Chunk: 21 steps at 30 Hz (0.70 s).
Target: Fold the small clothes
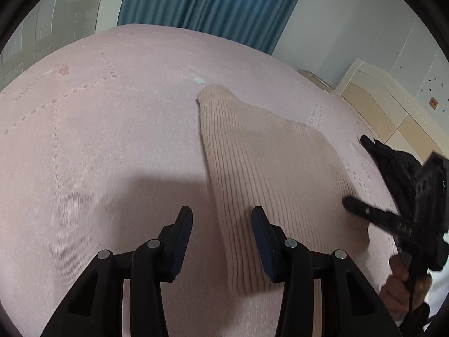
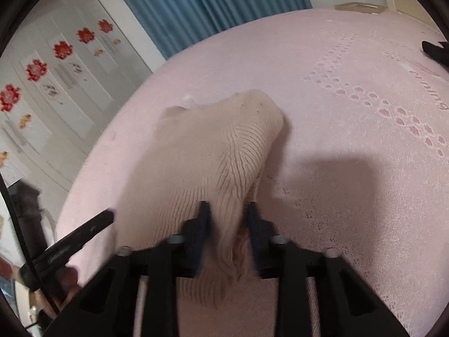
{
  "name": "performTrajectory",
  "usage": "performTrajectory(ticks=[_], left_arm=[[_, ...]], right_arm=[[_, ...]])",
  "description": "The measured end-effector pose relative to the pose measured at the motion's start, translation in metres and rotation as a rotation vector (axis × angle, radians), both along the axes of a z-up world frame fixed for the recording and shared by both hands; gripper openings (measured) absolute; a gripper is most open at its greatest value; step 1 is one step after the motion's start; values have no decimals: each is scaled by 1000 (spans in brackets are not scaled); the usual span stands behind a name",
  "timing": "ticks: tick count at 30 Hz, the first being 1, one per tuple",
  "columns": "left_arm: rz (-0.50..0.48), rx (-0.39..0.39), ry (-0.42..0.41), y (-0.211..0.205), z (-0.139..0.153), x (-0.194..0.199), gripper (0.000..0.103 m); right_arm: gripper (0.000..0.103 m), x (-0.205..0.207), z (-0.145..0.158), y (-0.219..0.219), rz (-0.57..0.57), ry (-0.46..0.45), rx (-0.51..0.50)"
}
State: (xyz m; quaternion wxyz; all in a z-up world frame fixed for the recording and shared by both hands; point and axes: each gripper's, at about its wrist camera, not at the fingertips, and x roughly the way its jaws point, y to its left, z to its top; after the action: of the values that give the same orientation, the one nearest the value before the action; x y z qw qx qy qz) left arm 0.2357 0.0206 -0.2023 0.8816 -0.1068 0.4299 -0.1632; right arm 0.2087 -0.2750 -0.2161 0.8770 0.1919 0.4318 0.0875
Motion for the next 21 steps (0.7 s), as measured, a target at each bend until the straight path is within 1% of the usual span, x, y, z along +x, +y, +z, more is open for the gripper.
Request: performTrajectory(ticks=[3,4,5,6,7,8,9,10,11,13,15,21], left_arm=[[2,2,8,2,-1,-15,42],[4,-9,8,4,-1,-18,42],[4,-24,9,5,0,-20,42],[4,-38,13,4,-1,-22,42],[6,-38,15,4,-1,-22,42],[10,-31,17,3,-2,-23,42],[19,-15,22,1,-4,-22,42],[27,-3,29,0,-6,-21,42],[36,9,40,-1,-8,-20,42],[47,14,63,-2,-12,-18,43],[53,19,64,-2,-12,-17,44],[52,58,47,-5,-6,-25,45]], right_arm=[[12,-7,14,-2,-1,-95,4],[12,-8,15,-5,-8,-110,8],[12,-6,12,-8,-21,-98,0],[12,-2,5,-9,-39,-62,-20],[12,3,-4,-7,-52,-20,-40],[14,4,-11,-4,-58,2,-52],[15,4,-11,-2,-61,-2,-65],[19,2,-7,0,-64,-16,-90],[26,-1,-2,3,-60,-31,-110],[32,-8,3,5,-59,-53,-129],[33,-13,5,7,-52,-63,-144],[33,-36,4,11,-45,-34,-204]])
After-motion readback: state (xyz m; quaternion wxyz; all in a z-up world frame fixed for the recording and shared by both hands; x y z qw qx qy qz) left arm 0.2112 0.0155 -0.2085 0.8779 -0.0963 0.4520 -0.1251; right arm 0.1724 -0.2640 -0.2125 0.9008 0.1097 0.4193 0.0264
